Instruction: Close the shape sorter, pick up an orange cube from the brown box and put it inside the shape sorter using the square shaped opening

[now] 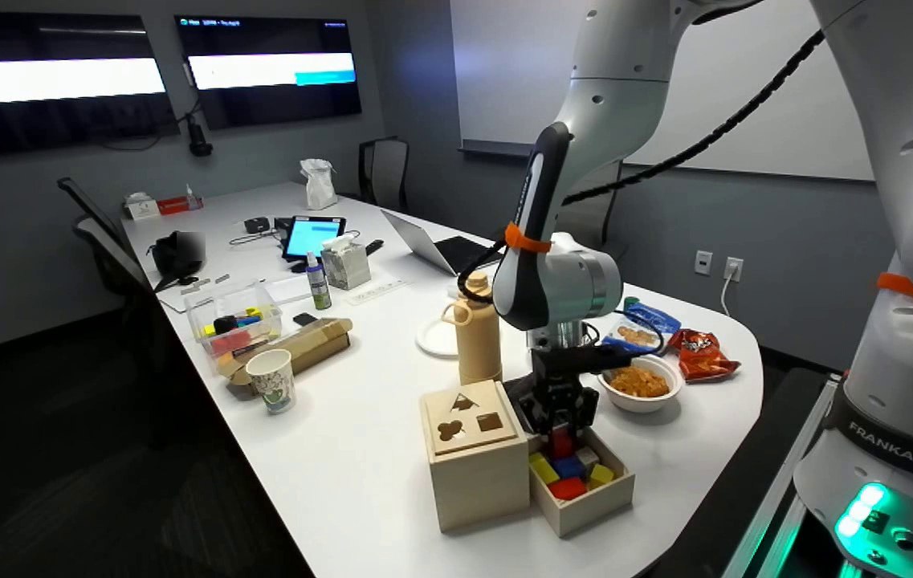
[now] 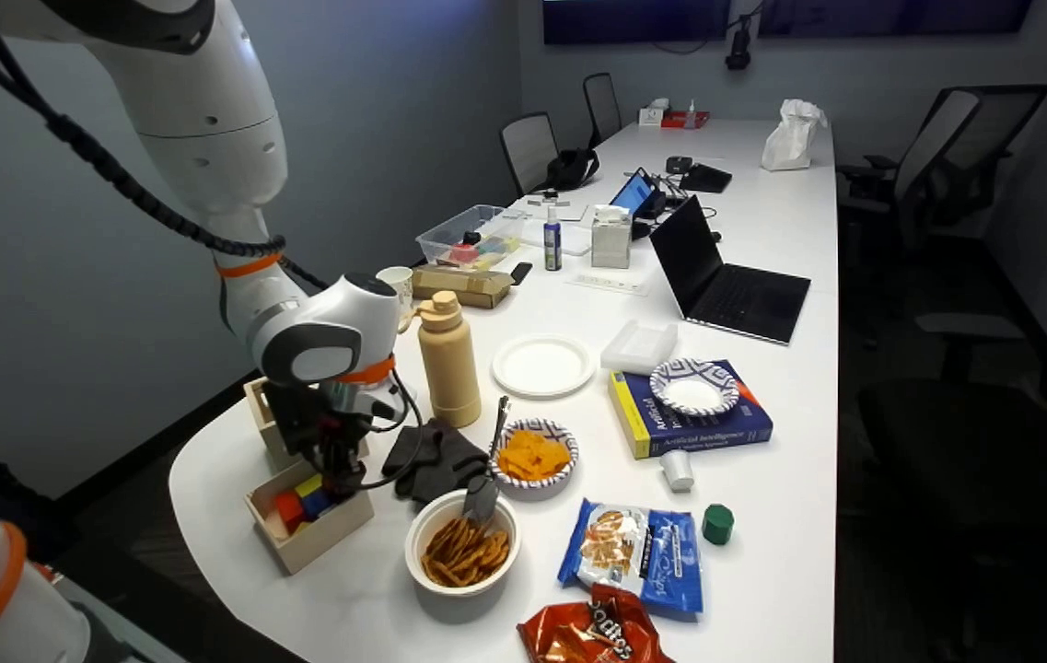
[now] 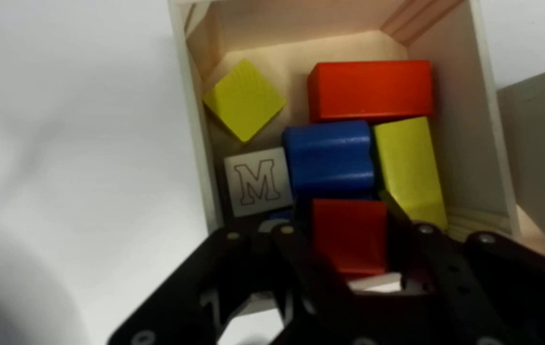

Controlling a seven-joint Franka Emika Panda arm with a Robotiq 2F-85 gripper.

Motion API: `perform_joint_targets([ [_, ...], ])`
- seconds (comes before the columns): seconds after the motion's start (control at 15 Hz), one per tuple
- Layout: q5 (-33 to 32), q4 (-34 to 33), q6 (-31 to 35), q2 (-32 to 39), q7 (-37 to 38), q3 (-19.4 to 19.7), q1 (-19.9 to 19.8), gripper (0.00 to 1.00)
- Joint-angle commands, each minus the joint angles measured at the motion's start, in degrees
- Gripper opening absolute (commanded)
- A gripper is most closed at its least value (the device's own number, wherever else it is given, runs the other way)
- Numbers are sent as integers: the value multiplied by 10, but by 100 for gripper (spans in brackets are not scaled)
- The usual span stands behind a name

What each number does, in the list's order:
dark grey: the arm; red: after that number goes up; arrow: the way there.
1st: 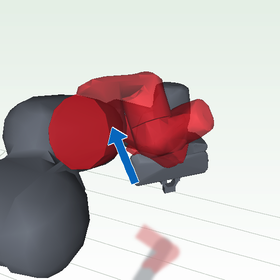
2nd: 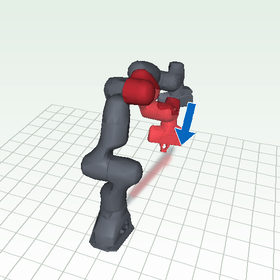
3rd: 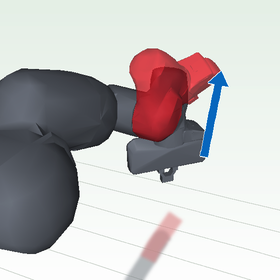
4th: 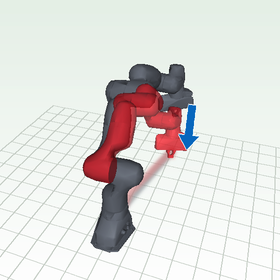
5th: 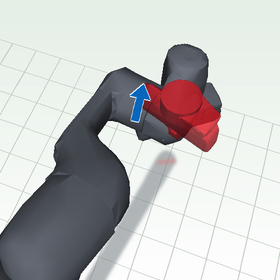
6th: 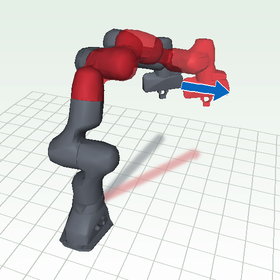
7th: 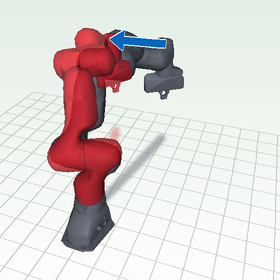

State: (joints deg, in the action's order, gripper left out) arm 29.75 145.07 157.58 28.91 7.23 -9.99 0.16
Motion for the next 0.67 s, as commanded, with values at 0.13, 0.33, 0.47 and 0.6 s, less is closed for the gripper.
perform_joint_targets([
  [0.13, -12, 1, 4, -2, 24, 4, 5, 10],
  [0.33, -15, 14, -10, -31, 21, 3, 1, 10],
  [0.47, -27, 25, -18, -52, 33, 13, 11, 10],
  [0.6, -46, 36, -25, -75, 49, 25, 24, 10],
])
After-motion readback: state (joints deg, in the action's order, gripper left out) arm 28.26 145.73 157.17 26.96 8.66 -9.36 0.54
